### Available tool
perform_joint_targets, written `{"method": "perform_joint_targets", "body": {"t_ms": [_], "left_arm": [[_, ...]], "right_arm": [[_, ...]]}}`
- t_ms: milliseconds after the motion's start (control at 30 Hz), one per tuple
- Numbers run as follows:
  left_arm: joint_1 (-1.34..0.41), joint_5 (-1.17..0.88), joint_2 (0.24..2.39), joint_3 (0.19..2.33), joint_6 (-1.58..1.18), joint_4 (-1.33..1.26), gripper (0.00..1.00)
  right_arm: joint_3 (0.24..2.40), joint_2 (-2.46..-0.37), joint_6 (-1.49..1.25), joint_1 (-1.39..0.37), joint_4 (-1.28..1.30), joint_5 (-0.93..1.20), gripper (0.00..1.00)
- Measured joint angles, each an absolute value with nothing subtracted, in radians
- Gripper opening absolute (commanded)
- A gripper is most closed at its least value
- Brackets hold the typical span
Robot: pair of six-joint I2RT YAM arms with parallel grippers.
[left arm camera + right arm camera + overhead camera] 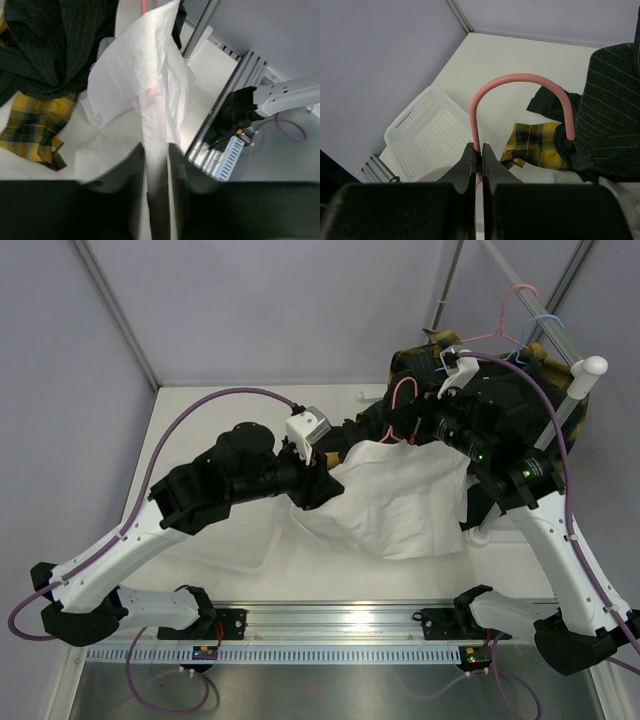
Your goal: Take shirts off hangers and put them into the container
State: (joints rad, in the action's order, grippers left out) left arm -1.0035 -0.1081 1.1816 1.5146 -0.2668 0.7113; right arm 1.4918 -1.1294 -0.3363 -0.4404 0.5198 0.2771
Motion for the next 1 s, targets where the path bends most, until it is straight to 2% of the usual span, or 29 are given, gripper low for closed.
{"method": "perform_joint_targets", "body": {"t_ms": [67,100,333,367,400,467,500,767,1000], "left_arm": [[-1.004,-0.109,1.179,1.509,-0.27,0.696,0.58],[-1.004,-0.109,1.171,1.501,-0.267,0.684,0.6],[-1.005,-0.075,1.026,1.315,-0.29,0.691,0.59],[-1.005,-0.07,1.0,1.282,-0.296,0.694,0.55],[-1.005,-0.065,0.981,1.257,-0.3,0.697,0.38],[-1.005,-0.046,0.948,1.219,-0.318,0.71,0.17],[-1.005,-0.034,0.939,1.209,-0.323,0.719,0.0],[-1.007,0.098,0.887,1.199,-0.342,0.752,0.0],[-1.015,0.262,0.665,1.145,-0.369,0.701,0.0]], "right_arm": [[1.478,-1.124,-0.326,-0.451,0.521,0.246,0.0],[1.47,-1.119,-0.324,-0.452,0.521,0.229,0.0],[1.512,-1.085,-0.302,-0.453,0.586,0.108,0.0],[1.531,-1.082,-0.294,-0.453,0.601,0.091,0.0],[1.549,-1.078,-0.285,-0.453,0.615,0.083,0.0],[1.578,-1.068,-0.271,-0.453,0.646,0.067,0.0],[1.592,-1.062,-0.266,-0.454,0.66,0.056,0.0],[1.645,-1.031,-0.232,-0.456,0.759,-0.101,0.0],[1.628,-1.001,-0.282,-0.478,0.829,-0.303,0.0]]}}
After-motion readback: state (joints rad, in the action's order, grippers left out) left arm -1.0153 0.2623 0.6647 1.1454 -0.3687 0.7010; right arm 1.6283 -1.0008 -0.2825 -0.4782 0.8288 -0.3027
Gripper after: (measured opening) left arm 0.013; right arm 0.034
